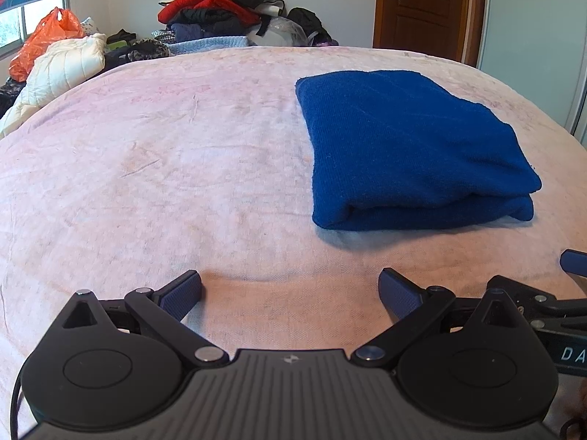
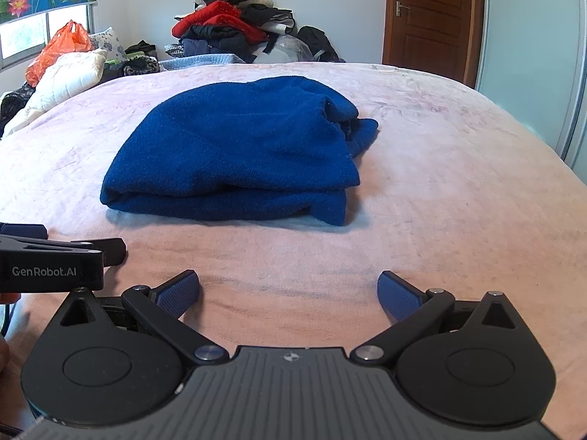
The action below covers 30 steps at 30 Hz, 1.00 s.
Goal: Fold small clothes
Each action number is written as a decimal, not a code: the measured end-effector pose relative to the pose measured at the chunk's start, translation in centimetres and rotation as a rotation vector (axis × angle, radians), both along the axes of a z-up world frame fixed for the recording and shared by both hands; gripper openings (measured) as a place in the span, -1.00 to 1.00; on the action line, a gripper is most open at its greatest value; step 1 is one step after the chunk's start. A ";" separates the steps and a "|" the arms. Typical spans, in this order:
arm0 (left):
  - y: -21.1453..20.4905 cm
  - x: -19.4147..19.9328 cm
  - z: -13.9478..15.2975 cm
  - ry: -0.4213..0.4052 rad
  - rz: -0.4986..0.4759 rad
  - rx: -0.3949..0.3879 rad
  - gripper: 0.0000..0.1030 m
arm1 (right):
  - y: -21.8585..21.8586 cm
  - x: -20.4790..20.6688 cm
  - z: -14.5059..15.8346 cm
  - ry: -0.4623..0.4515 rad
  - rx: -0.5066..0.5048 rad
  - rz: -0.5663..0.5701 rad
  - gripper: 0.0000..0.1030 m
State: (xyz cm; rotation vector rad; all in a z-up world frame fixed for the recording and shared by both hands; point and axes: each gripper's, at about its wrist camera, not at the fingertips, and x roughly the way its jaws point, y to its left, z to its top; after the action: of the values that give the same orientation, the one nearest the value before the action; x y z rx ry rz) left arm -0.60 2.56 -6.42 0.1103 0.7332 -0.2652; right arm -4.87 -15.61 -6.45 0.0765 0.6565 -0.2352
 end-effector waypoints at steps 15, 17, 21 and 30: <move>0.1 -0.3 -0.3 -0.017 -0.002 -0.003 1.00 | -0.4 -0.1 -0.4 -0.006 -0.033 -0.024 1.00; 0.1 -0.3 -0.3 -0.017 -0.002 -0.003 1.00 | -0.4 -0.1 -0.4 -0.006 -0.033 -0.024 1.00; 0.1 -0.3 -0.3 -0.017 -0.002 -0.003 1.00 | -0.4 -0.1 -0.4 -0.006 -0.033 -0.024 1.00; 0.0 -0.1 0.9 0.025 -0.031 0.039 1.00 | -0.6 0.2 0.4 0.044 -0.011 -0.006 0.99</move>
State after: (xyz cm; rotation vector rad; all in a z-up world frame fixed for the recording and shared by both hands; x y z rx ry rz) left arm -0.68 2.60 -5.55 0.1557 0.7620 -0.2822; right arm -4.70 -16.20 -6.03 0.0629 0.6988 -0.2464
